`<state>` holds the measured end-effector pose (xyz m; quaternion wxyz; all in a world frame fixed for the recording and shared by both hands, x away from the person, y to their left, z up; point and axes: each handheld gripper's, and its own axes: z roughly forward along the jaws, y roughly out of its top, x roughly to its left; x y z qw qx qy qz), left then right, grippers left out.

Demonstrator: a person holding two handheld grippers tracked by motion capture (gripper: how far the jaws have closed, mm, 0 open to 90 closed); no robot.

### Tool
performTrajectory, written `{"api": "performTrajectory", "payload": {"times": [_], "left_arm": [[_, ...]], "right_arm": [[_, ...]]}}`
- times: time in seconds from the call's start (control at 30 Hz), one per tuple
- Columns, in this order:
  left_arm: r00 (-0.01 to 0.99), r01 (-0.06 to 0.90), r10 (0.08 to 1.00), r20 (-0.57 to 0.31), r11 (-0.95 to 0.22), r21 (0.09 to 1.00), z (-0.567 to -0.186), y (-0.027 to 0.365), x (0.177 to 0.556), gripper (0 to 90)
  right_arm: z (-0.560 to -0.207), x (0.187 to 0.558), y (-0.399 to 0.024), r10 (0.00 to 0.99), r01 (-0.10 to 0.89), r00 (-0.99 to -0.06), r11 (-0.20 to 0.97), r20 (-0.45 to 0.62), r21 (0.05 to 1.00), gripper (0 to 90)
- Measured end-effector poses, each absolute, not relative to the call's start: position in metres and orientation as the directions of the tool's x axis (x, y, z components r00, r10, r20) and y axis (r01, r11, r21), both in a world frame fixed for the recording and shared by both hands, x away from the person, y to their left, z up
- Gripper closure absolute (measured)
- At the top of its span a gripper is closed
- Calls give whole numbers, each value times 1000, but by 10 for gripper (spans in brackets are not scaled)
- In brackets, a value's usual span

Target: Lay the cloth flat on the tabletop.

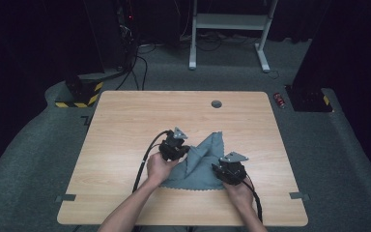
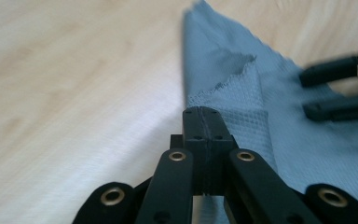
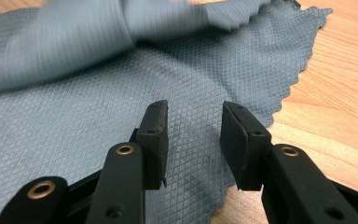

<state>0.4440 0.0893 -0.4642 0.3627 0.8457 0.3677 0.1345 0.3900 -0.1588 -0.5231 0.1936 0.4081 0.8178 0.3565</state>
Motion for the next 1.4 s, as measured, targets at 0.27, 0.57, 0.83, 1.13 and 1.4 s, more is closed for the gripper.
{"api": "performTrajectory", "payload": {"times": [0.27,0.57,0.83,1.13,1.4], "left_arm": [[598,564,801,17,-436,701,-452,127,474,900],[450,666,893,9,-342,663,-472,167,498,789],[567,585,823,24,-423,691,-482,136,448,549],[561,581,828,13,-405,706,-508,143,404,498],[542,578,840,-6,-367,729,-521,153,396,476]], "right_arm": [[-523,390,-159,807,532,-590,411,-24,741,612],[-523,390,-159,807,531,-590,411,-25,741,611],[-523,390,-159,807,531,-590,411,-25,741,611],[-522,394,-162,791,528,-611,421,-14,737,640],[-511,428,-179,837,587,-534,265,119,765,710]]}}
